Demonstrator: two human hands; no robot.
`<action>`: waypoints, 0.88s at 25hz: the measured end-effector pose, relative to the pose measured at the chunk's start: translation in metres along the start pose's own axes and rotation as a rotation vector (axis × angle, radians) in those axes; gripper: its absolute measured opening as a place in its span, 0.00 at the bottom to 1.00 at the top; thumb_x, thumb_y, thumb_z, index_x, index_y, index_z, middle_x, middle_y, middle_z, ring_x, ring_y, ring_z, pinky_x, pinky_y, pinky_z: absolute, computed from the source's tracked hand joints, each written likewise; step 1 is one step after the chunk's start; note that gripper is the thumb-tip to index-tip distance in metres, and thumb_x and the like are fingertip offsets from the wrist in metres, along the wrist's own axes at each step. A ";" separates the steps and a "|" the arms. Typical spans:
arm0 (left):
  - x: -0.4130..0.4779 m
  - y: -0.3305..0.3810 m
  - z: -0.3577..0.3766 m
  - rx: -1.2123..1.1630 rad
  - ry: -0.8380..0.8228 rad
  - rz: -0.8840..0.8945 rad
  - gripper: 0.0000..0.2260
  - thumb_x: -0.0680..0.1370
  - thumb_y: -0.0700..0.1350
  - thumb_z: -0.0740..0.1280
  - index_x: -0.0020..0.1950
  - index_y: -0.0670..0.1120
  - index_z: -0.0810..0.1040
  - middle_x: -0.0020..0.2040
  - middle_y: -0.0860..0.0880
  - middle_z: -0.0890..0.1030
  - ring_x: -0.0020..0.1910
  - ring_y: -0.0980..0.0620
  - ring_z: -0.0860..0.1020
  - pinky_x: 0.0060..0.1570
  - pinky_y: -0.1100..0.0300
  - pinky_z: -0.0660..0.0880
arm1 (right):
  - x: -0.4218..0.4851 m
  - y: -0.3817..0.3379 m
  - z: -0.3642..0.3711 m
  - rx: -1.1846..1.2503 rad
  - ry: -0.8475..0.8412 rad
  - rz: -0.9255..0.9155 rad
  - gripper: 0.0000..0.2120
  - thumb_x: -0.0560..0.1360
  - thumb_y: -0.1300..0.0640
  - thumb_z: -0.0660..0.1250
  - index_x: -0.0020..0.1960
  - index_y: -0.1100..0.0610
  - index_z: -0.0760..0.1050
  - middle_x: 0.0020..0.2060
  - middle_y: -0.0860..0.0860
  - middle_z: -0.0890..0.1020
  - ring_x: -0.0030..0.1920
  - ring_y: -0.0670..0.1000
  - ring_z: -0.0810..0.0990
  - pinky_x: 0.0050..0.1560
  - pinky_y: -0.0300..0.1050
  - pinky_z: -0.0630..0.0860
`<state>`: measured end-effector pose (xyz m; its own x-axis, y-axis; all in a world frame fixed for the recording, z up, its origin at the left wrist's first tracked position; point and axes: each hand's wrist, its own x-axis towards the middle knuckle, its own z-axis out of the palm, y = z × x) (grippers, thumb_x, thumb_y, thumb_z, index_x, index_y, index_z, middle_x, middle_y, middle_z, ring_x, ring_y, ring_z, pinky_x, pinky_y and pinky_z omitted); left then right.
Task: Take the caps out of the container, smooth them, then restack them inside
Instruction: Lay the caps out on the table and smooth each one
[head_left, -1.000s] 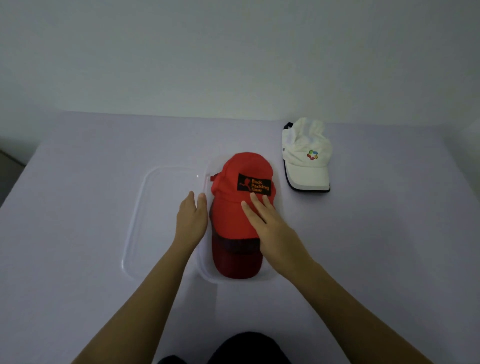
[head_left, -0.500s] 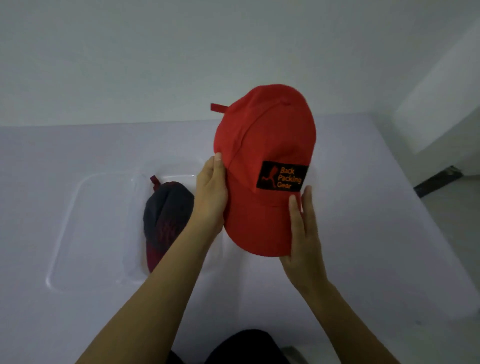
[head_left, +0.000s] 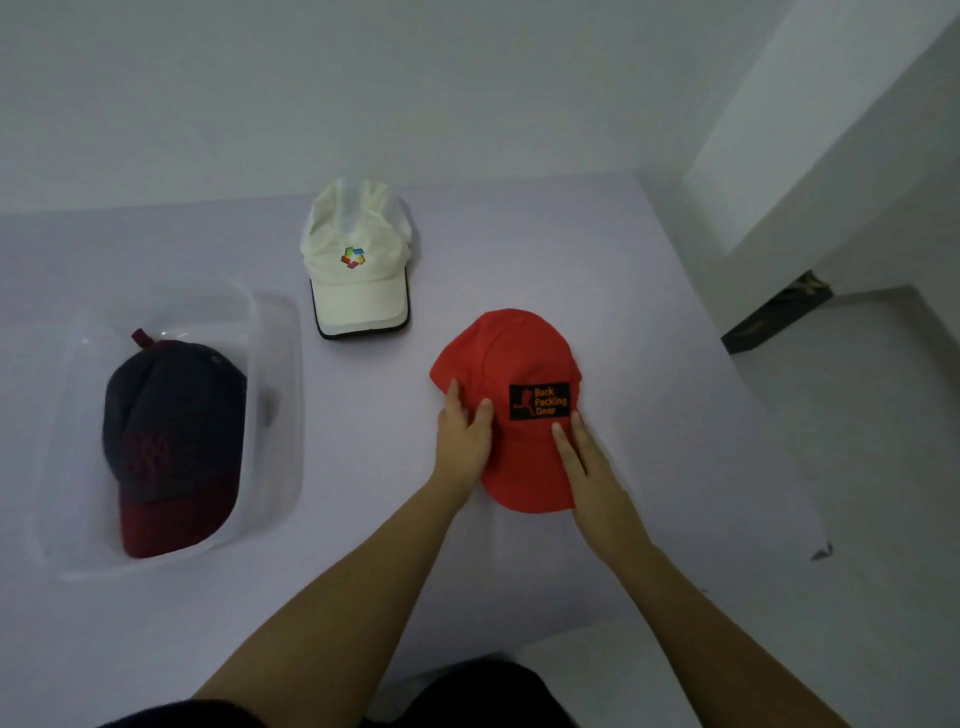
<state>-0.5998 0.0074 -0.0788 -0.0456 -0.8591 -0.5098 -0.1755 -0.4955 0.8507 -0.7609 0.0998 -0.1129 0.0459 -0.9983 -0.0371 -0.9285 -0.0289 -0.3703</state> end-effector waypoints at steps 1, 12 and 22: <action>0.003 0.000 0.005 0.046 -0.024 0.009 0.29 0.79 0.50 0.59 0.77 0.49 0.49 0.74 0.43 0.63 0.72 0.45 0.64 0.71 0.50 0.62 | 0.005 0.006 -0.002 -0.010 -0.018 0.007 0.51 0.67 0.76 0.67 0.75 0.48 0.41 0.75 0.54 0.50 0.73 0.60 0.60 0.56 0.53 0.76; -0.008 0.030 -0.038 0.371 -0.124 0.128 0.21 0.83 0.45 0.51 0.76 0.47 0.55 0.66 0.48 0.74 0.64 0.50 0.72 0.57 0.72 0.63 | 0.022 0.038 -0.029 -0.045 -0.236 0.056 0.52 0.65 0.71 0.66 0.74 0.51 0.34 0.73 0.53 0.36 0.76 0.61 0.45 0.69 0.63 0.63; -0.031 0.057 -0.226 0.230 0.138 0.276 0.22 0.81 0.46 0.56 0.75 0.48 0.58 0.72 0.55 0.67 0.63 0.65 0.64 0.60 0.71 0.59 | 0.049 -0.216 0.015 0.383 -0.083 -0.113 0.30 0.76 0.42 0.47 0.75 0.50 0.46 0.75 0.44 0.44 0.74 0.38 0.39 0.73 0.43 0.45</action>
<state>-0.3864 -0.0228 0.0144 0.0085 -0.9730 -0.2305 -0.3919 -0.2153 0.8945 -0.5530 0.0581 -0.0484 0.1840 -0.9819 -0.0450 -0.7124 -0.1016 -0.6944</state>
